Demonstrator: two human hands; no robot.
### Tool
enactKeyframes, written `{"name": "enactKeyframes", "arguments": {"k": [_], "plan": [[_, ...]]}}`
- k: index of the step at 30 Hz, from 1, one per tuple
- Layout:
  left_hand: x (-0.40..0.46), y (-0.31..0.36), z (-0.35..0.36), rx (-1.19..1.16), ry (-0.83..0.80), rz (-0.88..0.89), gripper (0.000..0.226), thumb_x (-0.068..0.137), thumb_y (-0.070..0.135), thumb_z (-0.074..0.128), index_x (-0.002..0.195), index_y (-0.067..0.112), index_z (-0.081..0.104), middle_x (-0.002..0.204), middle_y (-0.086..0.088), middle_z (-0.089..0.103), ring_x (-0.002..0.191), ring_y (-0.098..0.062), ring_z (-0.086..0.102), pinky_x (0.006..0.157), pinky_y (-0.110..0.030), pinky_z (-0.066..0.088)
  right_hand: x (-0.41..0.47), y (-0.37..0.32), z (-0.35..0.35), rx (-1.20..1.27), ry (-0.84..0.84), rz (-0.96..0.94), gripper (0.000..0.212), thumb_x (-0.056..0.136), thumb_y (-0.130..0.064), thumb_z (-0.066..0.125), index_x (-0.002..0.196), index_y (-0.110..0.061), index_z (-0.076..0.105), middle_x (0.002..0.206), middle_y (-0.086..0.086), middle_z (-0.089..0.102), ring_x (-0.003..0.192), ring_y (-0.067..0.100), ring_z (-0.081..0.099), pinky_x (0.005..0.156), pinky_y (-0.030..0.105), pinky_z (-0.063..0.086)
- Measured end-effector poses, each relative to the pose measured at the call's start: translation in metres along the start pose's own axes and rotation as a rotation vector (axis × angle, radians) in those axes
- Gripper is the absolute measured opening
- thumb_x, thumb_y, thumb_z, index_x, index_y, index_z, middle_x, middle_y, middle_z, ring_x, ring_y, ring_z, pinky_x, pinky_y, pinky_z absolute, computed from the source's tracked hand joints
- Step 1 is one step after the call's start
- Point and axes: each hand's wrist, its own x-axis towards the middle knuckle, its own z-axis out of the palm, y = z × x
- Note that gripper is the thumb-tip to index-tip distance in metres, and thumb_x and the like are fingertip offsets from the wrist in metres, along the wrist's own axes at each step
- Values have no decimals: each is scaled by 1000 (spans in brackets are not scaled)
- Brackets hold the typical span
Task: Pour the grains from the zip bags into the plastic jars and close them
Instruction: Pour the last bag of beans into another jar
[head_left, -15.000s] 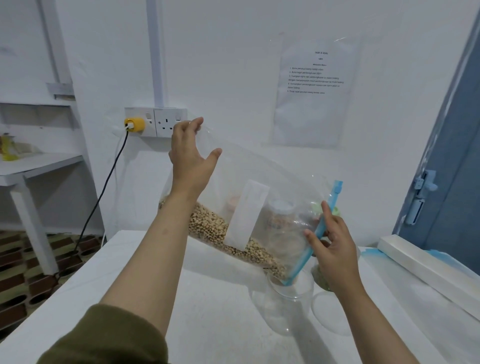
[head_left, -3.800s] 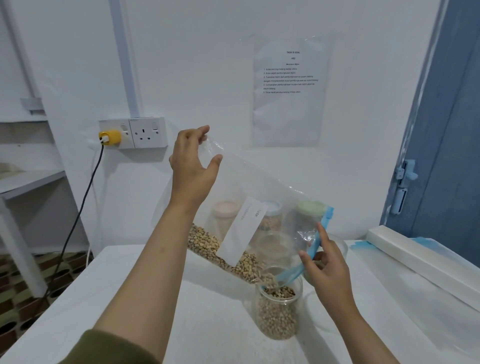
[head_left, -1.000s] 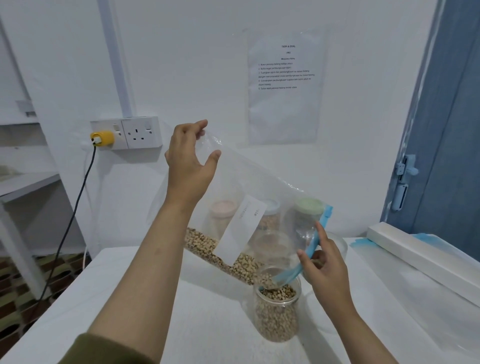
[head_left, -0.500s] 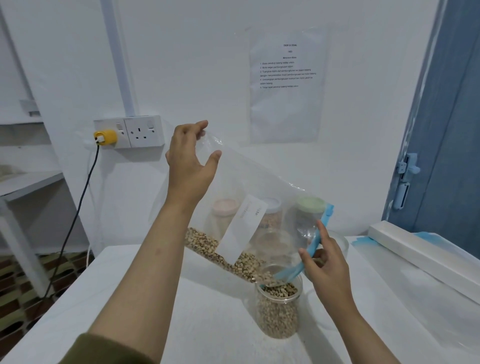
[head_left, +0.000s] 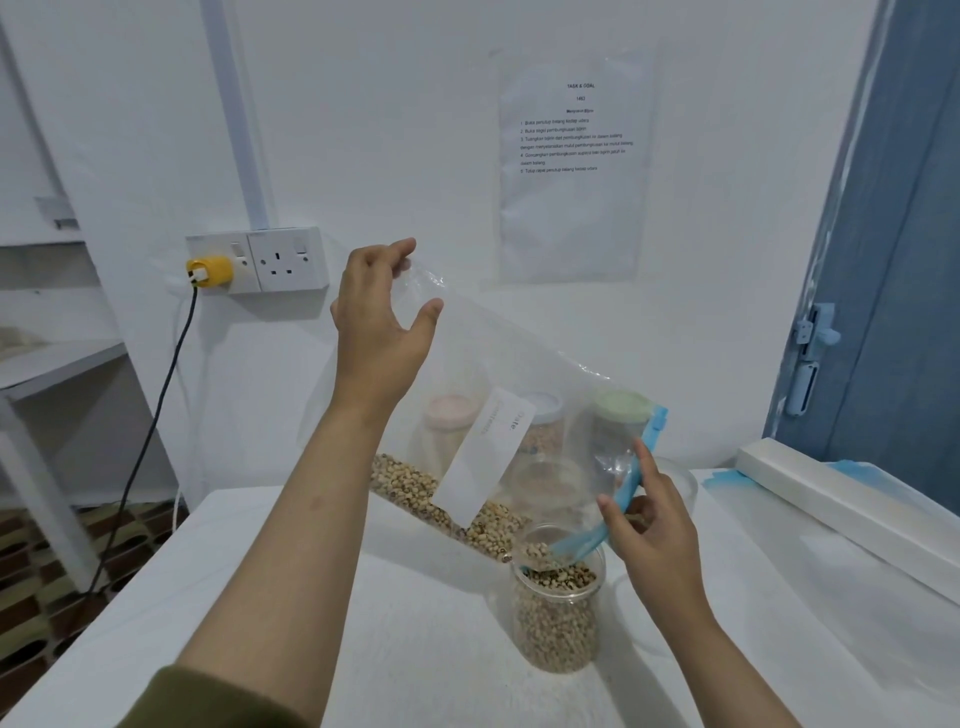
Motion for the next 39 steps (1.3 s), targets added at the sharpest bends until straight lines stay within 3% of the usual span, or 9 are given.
{"name": "enactKeyframes", "arguments": {"k": [12,22,28,34,37,39], "plan": [[4,5,2,-35,-7,22,53,83,21,67,134,18,52,117,9,43,109,8,47,106,-53,39,-2,0,0,19,9,-19,68,92,-13,66,148,-39,36,109,-3,54,85,6,62,73,16,54],[6,9,1,-20,-4,42,53,83,20,67,134,16,52,119,8,44,110,3,48,104,-53,40,-1,2,0,24,9,-23,69,92,-13,66,149,-39,37,100,-18,52,85,11,62,75,27,57],[4,10,2,-20,-8,38,53,83,21,67,134,17,52,119,8,44,112,-1,50,104,-54,40,0,4,1,-12,75,-86,68,90,-7,69,148,-32,42,119,-17,39,97,17,61,80,24,58],[3,8,5,-15,-6,45,53,84,22,67,134,16,52,119,8,43,110,4,48,103,-55,40,3,13,3,-316,197,-269,54,82,-12,77,133,-18,60,120,-5,34,103,17,48,79,36,55],[3,7,5,-9,-1,47,53,84,22,67,134,16,52,118,9,43,108,11,45,103,-55,40,8,14,6,-604,192,-462,47,81,-9,79,125,-20,66,112,3,49,103,20,44,85,28,39],[3,7,6,-8,-1,46,53,84,21,68,134,17,52,118,9,43,108,10,45,103,-55,40,12,9,12,-685,142,-600,43,84,-10,72,124,-26,64,112,0,52,102,25,48,87,31,32]]}}
